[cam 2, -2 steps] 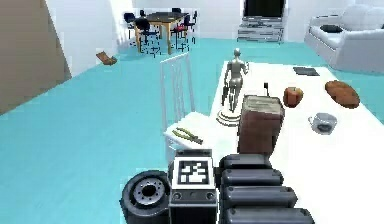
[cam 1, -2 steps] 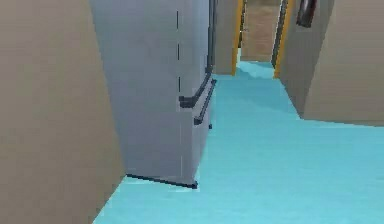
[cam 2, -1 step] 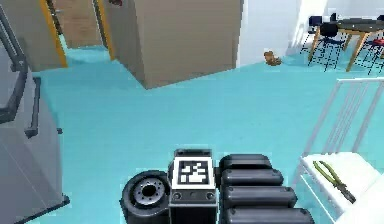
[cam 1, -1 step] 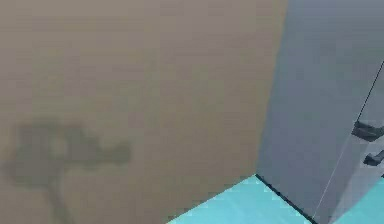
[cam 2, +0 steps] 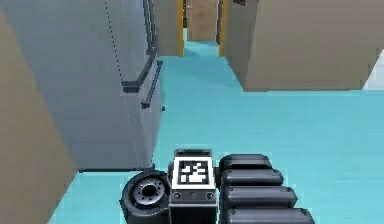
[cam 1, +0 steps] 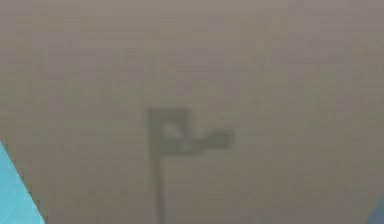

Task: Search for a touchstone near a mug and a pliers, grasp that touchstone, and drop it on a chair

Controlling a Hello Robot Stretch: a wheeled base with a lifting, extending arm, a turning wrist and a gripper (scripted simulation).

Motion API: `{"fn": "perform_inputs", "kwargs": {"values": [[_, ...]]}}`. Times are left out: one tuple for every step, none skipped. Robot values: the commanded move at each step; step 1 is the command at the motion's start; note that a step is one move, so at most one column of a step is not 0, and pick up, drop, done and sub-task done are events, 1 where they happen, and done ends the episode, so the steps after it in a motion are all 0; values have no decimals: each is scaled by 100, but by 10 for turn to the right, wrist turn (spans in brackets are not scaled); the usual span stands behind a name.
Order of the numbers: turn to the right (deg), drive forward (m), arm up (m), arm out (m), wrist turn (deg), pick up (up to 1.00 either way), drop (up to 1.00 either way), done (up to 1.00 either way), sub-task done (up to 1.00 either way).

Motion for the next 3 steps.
{"fn": "perform_inputs", "kwargs": {"values": [[0, 15, 0, 0, 0, 0, 0, 0, 0], [-450, 0, 0, 0, 0, 0, 0, 0, 0], [-450, 0, 0, 0, 0, 0, 0, 0, 0]]}}
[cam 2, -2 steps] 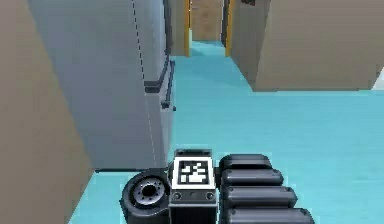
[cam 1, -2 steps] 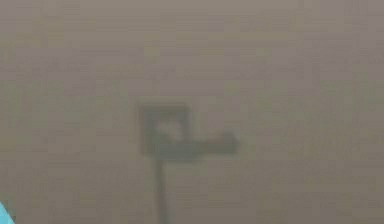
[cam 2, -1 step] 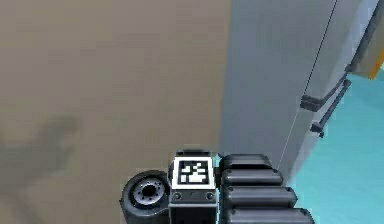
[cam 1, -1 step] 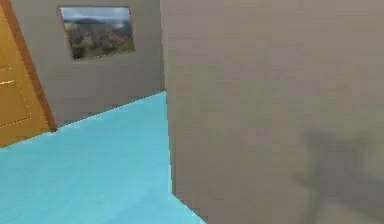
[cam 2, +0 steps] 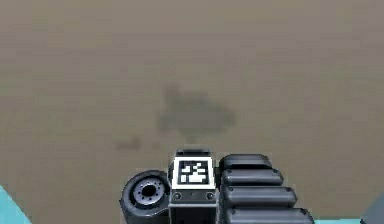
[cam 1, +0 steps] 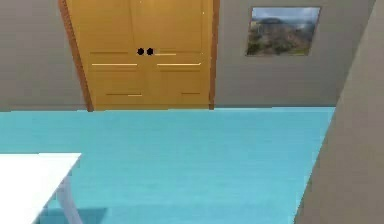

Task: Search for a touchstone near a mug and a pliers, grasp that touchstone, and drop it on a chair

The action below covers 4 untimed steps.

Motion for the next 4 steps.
{"fn": "perform_inputs", "kwargs": {"values": [[0, 100, 0, 0, 0, 0, 0, 0, 0], [-60, 0, 0, 0, 0, 0, 0, 0, 0], [0, 35, 0, 0, 0, 0, 0, 0, 0], [450, 0, 0, 0, 0, 0, 0, 0, 0]]}}
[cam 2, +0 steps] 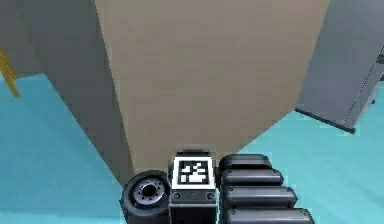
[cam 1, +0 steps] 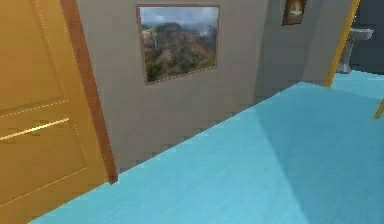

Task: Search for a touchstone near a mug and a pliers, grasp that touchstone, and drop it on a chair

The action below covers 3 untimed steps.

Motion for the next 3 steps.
{"fn": "perform_inputs", "kwargs": {"values": [[300, 0, 0, 0, 0, 0, 0, 0, 0], [0, 40, 0, 0, 0, 0, 0, 0, 0], [60, 0, 0, 0, 0, 0, 0, 0, 0]]}}
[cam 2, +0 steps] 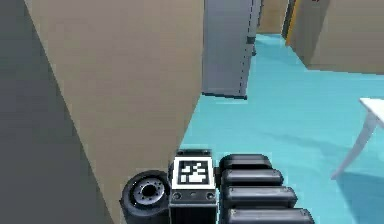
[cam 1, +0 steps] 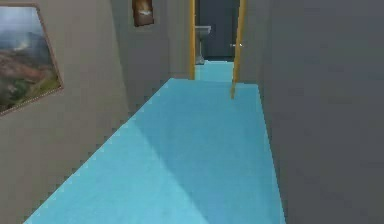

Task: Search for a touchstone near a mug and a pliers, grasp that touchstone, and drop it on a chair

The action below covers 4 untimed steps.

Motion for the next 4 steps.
{"fn": "perform_inputs", "kwargs": {"values": [[0, 100, 0, 0, 0, 0, 0, 0, 0], [0, 100, 0, 0, 0, 0, 0, 0, 0], [30, 0, 0, 0, 0, 0, 0, 0, 0], [-90, 0, 0, 0, 0, 0, 0, 0, 0]]}}
